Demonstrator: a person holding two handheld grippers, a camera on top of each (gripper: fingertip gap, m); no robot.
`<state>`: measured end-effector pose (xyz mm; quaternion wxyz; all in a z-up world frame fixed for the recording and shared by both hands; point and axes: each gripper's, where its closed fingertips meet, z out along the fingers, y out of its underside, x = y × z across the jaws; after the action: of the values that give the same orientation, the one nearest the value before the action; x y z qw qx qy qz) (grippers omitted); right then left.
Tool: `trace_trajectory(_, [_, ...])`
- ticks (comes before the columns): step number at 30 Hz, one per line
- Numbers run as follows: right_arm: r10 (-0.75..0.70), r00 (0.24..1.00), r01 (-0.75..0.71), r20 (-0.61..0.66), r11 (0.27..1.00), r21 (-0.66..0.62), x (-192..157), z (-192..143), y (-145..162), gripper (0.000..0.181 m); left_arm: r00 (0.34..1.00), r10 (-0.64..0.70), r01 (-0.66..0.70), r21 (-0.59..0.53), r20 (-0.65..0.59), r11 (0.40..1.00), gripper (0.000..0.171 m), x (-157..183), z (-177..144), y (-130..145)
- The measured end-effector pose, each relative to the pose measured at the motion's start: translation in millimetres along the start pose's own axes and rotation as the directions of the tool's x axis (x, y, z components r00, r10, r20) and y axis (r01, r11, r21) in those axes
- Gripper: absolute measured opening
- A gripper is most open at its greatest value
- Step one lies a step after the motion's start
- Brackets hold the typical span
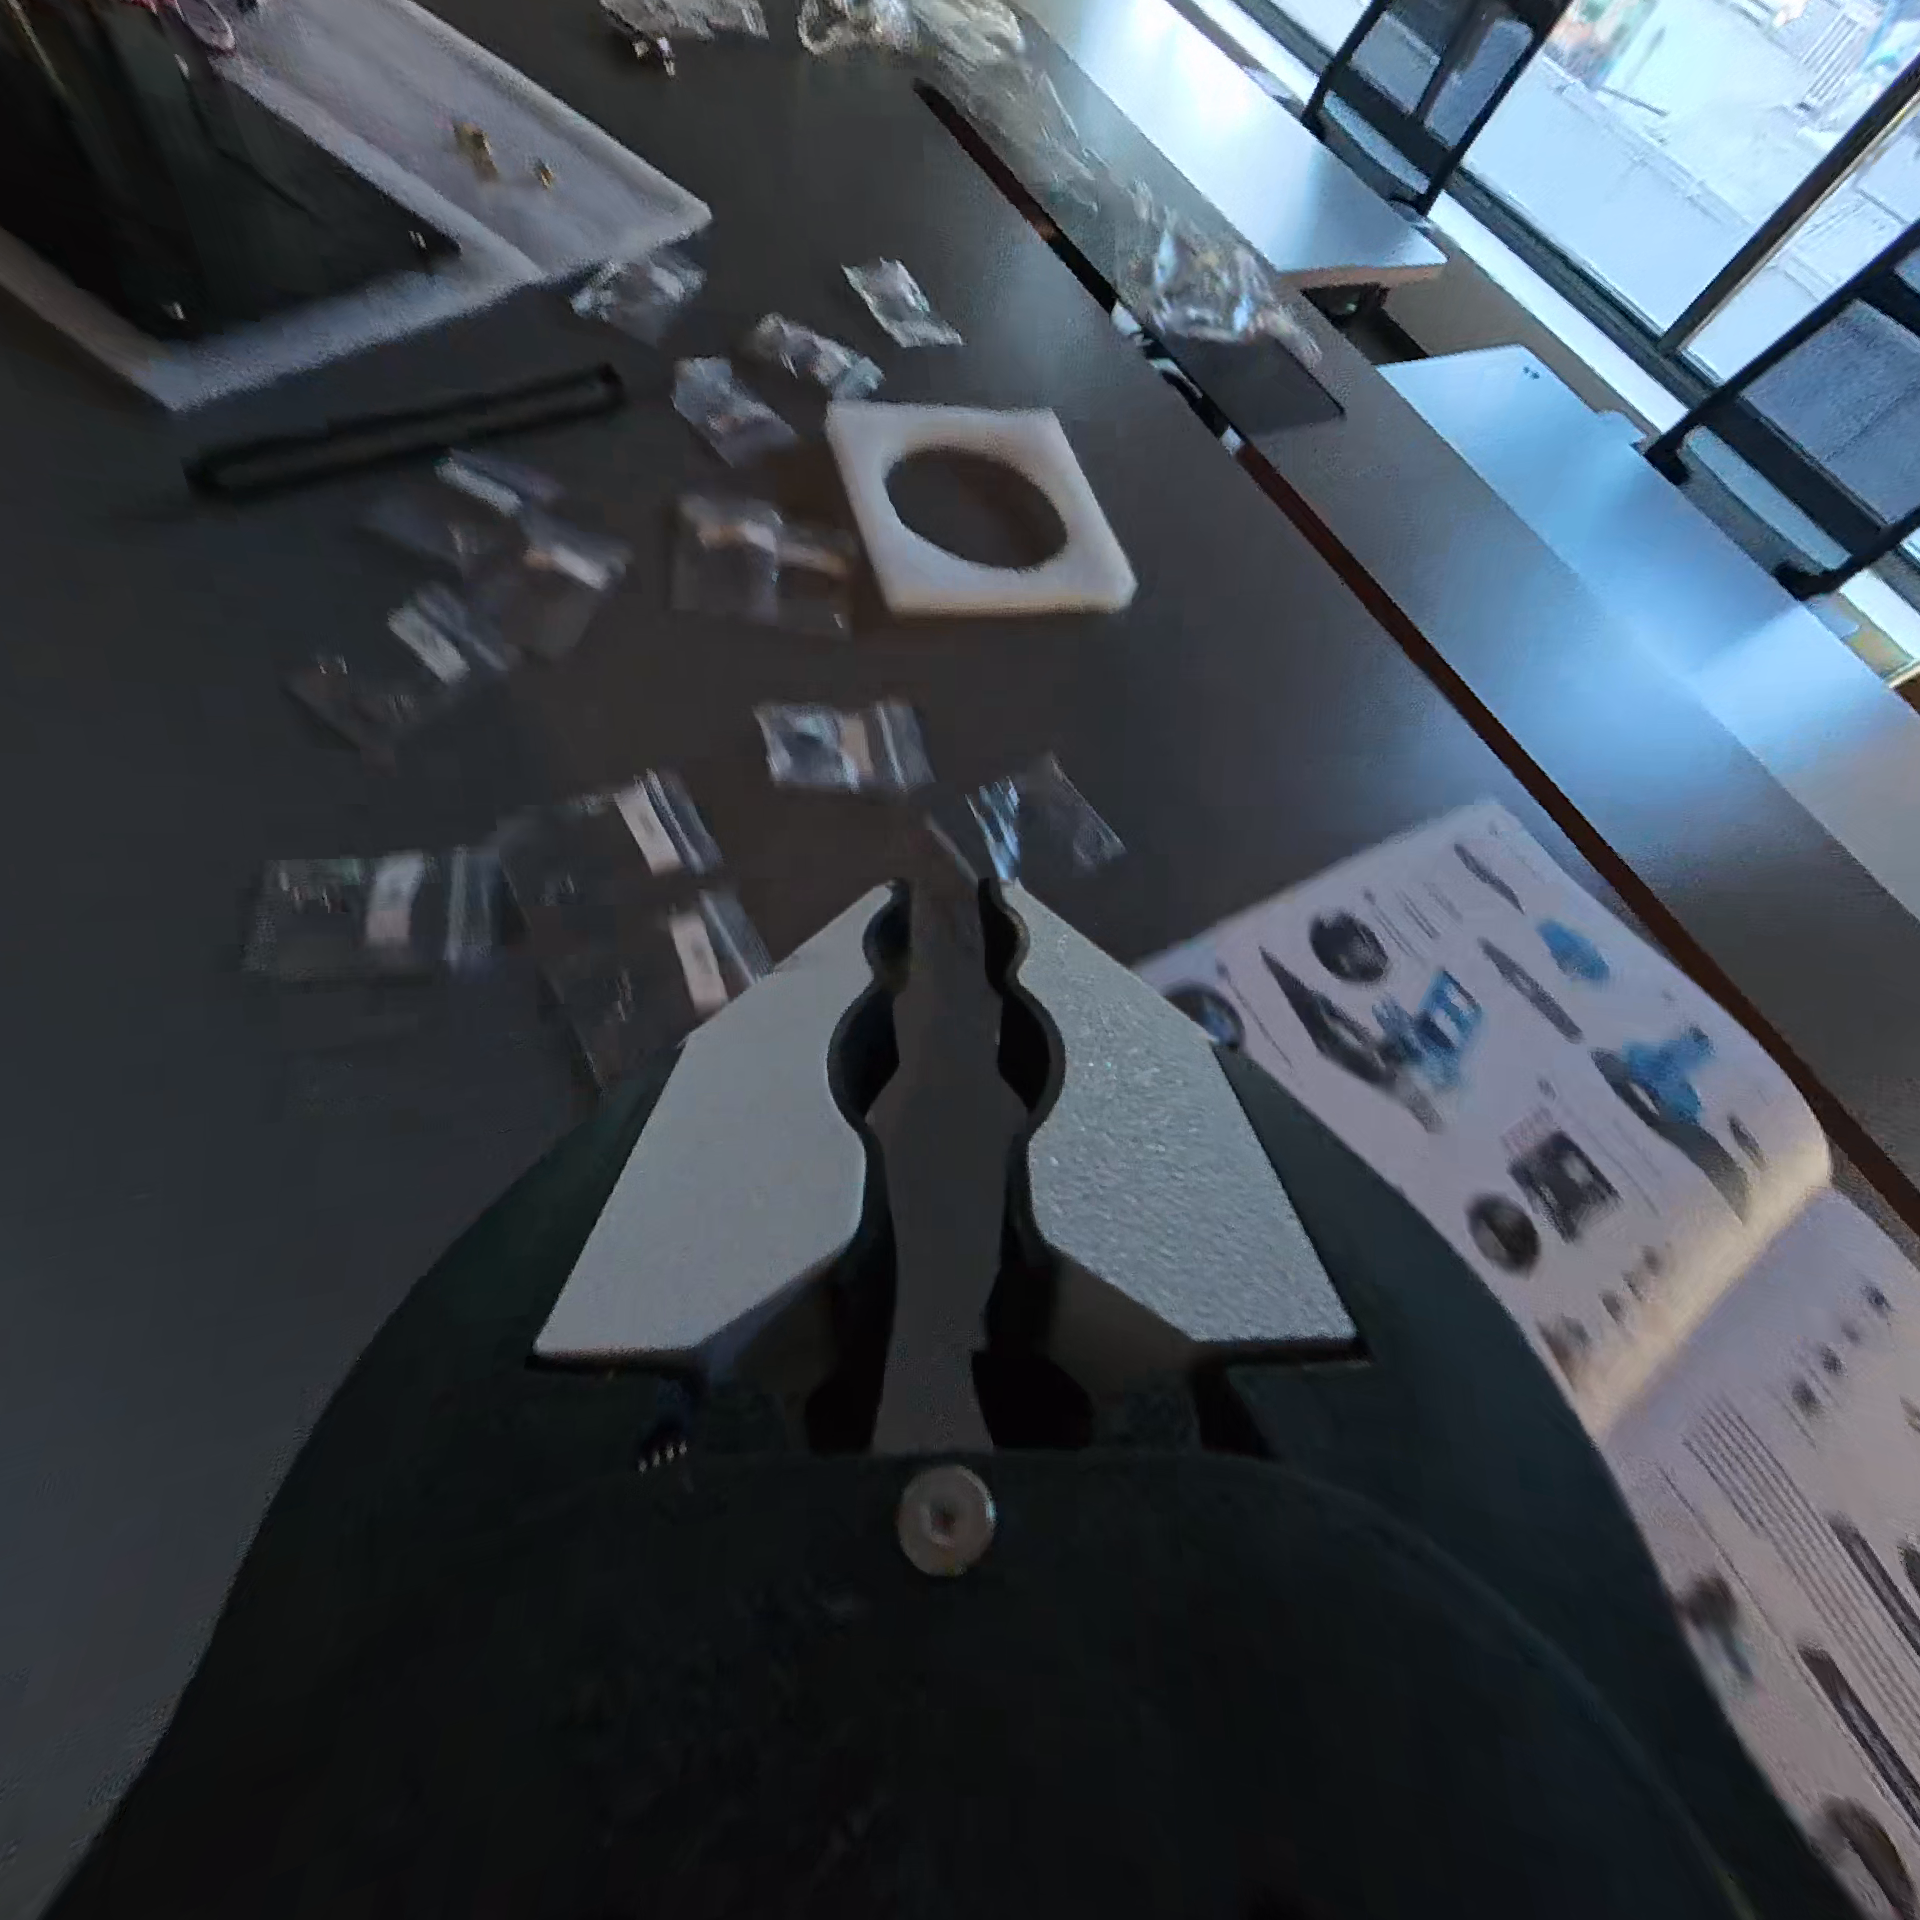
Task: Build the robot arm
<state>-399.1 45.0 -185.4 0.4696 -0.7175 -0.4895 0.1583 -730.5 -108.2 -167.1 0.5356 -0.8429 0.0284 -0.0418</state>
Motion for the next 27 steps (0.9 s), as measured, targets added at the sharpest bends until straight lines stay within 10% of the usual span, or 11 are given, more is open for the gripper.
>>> trace_trajectory(10, [0.03, 0.999, -0.03, 0.035, 1.0, 0.001, 81.2, -72.9, 57.6, 0.015, 0.998, 0.008, -0.012, 0.063, 0.055, 0.998, 0.026, 91.3, 33.2, -56.7])
trace_trajectory(27, [-0.067, 0.997, 0.075, -0.038, 0.945, 0.319, 160.4, -99.4, -85.4, 0.055, 0.982, -0.074, 0.036, 0.209, 0.173, 0.977, 0.048, 94.3, 33.7, -215.0])
